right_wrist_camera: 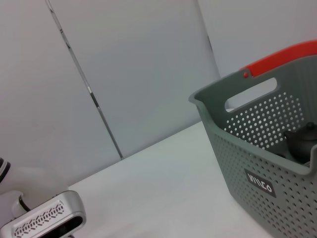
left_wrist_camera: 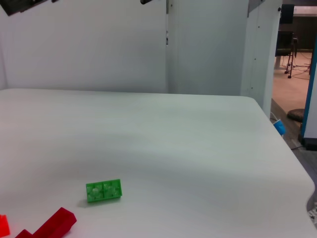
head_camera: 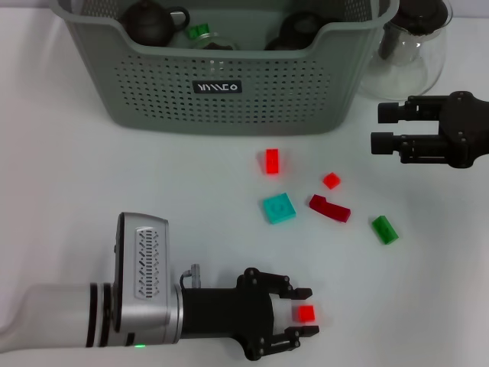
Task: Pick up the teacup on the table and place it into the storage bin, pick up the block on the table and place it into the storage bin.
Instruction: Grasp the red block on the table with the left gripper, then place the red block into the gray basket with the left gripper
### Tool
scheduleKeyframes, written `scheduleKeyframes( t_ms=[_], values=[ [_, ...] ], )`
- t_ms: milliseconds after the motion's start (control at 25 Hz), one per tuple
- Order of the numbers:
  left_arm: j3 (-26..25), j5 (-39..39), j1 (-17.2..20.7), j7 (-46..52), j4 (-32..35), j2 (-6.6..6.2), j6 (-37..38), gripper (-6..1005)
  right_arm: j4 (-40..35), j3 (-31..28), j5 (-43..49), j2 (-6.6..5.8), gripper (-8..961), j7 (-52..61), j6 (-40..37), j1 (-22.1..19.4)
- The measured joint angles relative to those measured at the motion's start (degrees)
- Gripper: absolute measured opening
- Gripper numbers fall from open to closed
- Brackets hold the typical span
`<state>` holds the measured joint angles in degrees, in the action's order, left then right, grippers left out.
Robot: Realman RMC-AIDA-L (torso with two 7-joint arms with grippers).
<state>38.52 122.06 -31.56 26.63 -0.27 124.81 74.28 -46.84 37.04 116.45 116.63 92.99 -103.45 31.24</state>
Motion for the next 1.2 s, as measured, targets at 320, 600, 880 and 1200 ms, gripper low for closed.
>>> scheduleKeyframes(
  t_ms=[320,600,880,1200],
  values=[
    [-0.1,0.0,-0.8,0.0,-1.1,0.00,-1.6,425,0.0,-0.1,0.0,0.00,683,0.0,0.0,-0.1],
    [-0.2,-0.2,-0.9,0.3,-1.1,0.00,-1.3,375,0.0,-0.1,0.0,0.00,683,0.0,0.0,-0.3],
    [-0.8,-0.2,-0.9,3.1,-0.7,-0.23,-0.7,214,0.1,-0.1,0.0,-0.05,682,0.0,-0.1,-0.3],
    [-3.5,-0.3,3.9,16.6,12.8,-0.54,13.3,181,0.1,-0.1,0.0,-0.17,682,0.0,-0.2,-0.2]
  ],
)
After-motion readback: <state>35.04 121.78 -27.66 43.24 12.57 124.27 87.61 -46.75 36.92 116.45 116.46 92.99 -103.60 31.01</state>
